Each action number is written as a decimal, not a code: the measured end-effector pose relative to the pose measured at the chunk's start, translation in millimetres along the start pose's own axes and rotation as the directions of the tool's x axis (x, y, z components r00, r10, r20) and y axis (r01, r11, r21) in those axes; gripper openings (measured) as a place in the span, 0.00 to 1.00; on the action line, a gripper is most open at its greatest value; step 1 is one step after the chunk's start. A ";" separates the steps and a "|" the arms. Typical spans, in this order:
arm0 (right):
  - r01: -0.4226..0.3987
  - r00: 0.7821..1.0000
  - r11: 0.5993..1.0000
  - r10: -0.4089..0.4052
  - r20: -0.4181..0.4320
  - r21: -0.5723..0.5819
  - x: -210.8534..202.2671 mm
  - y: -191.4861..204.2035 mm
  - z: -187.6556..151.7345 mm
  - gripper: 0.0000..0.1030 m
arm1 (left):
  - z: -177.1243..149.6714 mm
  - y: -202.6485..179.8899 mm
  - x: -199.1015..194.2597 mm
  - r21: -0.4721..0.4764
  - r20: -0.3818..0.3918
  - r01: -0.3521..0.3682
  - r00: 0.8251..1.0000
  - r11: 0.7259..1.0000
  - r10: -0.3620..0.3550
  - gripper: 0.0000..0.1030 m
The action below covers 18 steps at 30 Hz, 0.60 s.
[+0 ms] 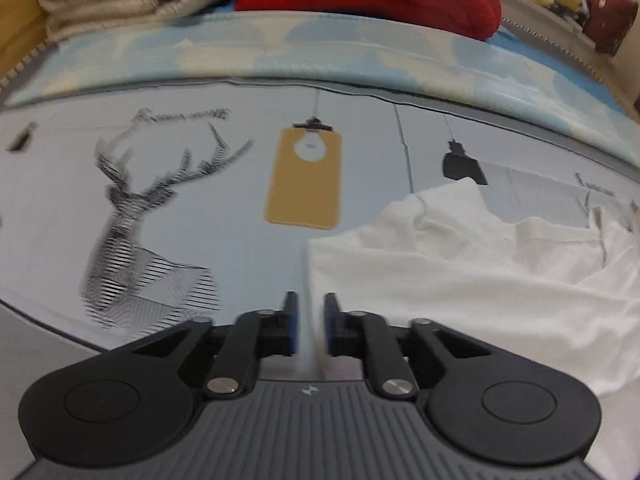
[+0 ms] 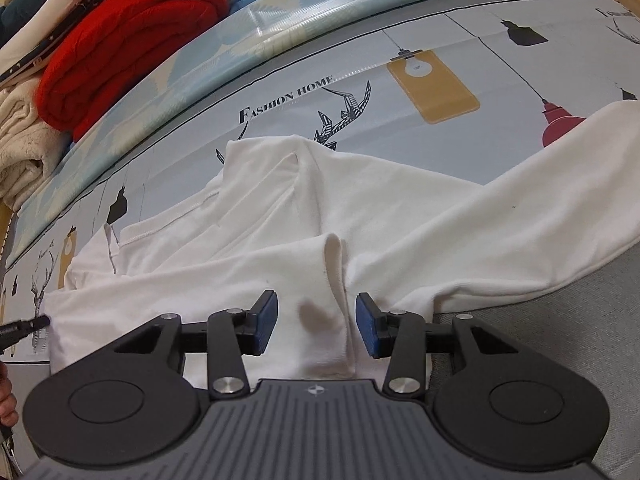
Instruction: Fold small clothes
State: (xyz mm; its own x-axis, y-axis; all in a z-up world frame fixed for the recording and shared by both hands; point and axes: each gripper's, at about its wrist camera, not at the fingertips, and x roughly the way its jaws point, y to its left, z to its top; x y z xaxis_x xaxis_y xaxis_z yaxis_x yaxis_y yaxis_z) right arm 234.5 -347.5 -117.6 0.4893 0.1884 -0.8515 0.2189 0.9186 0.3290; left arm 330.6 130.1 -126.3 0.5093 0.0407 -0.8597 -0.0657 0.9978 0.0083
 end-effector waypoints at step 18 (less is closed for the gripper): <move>0.065 0.997 0.998 -0.066 -0.026 -0.021 10.6 -11.9 -13.7 0.44 | -61.4 -38.2 -6.0 0.359 -0.215 0.118 0.976 0.926 -0.041 0.17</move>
State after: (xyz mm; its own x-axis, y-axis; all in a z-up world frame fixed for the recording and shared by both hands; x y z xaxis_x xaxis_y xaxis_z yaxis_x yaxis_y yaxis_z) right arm 225.5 -351.7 -136.1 0.4514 0.1365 -0.8818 0.2324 0.9362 0.2639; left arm 277.4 88.5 -152.8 0.3152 -0.0122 -0.9490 0.3072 0.9474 0.0898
